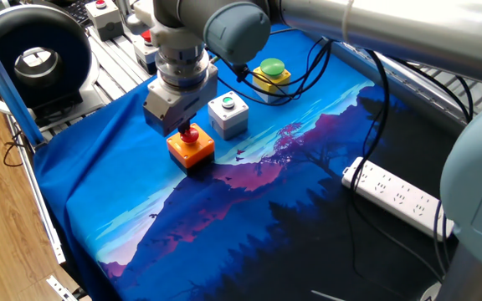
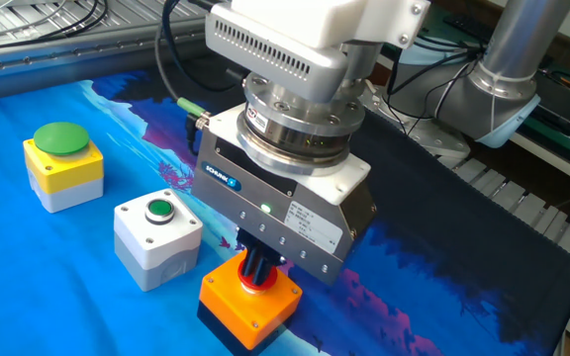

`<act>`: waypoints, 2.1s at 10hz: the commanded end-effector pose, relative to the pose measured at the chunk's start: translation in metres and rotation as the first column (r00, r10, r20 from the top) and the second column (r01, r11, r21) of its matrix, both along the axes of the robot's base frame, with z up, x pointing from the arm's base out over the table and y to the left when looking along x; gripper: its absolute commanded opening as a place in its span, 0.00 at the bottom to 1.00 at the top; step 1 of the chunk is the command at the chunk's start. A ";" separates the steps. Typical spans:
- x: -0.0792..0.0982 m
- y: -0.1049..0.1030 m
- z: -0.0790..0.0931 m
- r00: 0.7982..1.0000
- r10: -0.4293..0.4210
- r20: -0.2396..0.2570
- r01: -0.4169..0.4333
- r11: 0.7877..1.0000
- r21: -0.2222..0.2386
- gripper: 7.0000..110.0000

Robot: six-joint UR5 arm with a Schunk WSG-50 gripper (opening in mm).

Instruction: Press three buttons from left to right in sequence

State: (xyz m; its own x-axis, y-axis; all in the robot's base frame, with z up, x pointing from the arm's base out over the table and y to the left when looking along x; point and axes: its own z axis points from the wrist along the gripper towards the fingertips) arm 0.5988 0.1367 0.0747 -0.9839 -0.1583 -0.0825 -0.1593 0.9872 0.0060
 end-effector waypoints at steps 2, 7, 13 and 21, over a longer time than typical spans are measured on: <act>0.001 0.003 0.002 1.000 -0.009 0.006 0.009 1.000 0.016 0.00; 0.002 0.002 0.002 1.000 -0.007 0.010 0.007 1.000 0.015 0.00; -0.007 0.002 0.000 1.000 -0.014 0.017 0.013 1.000 0.017 0.00; -0.007 0.001 -0.013 0.999 -0.013 0.040 0.012 1.000 0.017 0.00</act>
